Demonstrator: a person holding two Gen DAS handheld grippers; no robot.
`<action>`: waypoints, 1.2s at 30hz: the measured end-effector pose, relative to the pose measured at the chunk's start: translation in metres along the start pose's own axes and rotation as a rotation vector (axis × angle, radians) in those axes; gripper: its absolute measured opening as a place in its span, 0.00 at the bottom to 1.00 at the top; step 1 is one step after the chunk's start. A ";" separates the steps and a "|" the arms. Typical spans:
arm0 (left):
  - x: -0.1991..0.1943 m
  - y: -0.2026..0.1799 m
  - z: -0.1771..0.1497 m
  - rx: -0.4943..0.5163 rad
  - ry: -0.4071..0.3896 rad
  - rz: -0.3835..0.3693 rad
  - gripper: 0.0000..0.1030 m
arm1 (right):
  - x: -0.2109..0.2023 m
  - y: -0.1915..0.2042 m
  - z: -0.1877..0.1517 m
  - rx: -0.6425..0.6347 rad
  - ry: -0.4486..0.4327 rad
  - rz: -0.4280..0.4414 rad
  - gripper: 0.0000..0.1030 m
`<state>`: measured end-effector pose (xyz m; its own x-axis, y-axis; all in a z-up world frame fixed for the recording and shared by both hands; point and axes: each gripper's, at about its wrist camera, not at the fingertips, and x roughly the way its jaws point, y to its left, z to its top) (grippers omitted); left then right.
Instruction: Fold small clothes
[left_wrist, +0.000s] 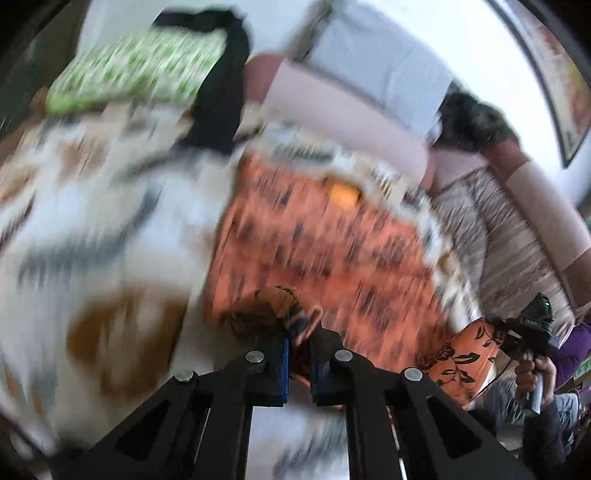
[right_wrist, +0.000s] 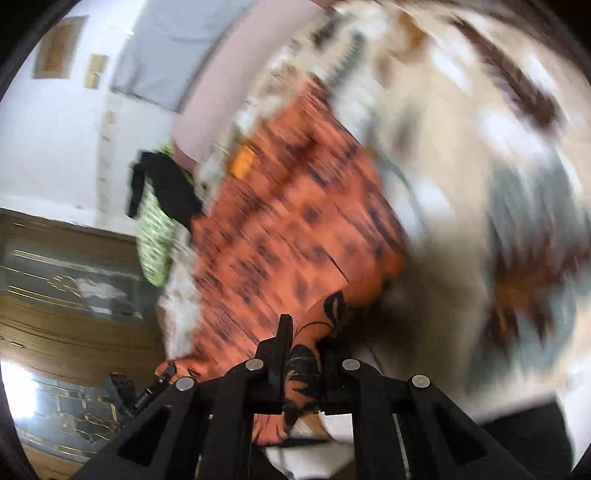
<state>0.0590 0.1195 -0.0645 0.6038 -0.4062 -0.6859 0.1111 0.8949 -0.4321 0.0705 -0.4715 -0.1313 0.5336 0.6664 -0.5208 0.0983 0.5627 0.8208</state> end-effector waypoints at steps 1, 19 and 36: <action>0.002 -0.002 0.020 0.014 -0.029 -0.001 0.08 | 0.002 0.012 0.023 -0.013 -0.028 0.026 0.11; 0.146 0.075 0.052 0.010 0.074 0.220 0.83 | 0.117 -0.003 0.130 -0.178 0.008 -0.253 0.96; 0.045 -0.004 0.017 0.102 0.112 0.170 0.19 | 0.059 0.079 0.054 -0.281 0.062 -0.307 0.14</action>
<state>0.0987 0.1005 -0.0837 0.5299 -0.2606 -0.8070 0.0975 0.9640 -0.2473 0.1546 -0.4140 -0.0844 0.4631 0.4704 -0.7512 0.0068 0.8456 0.5338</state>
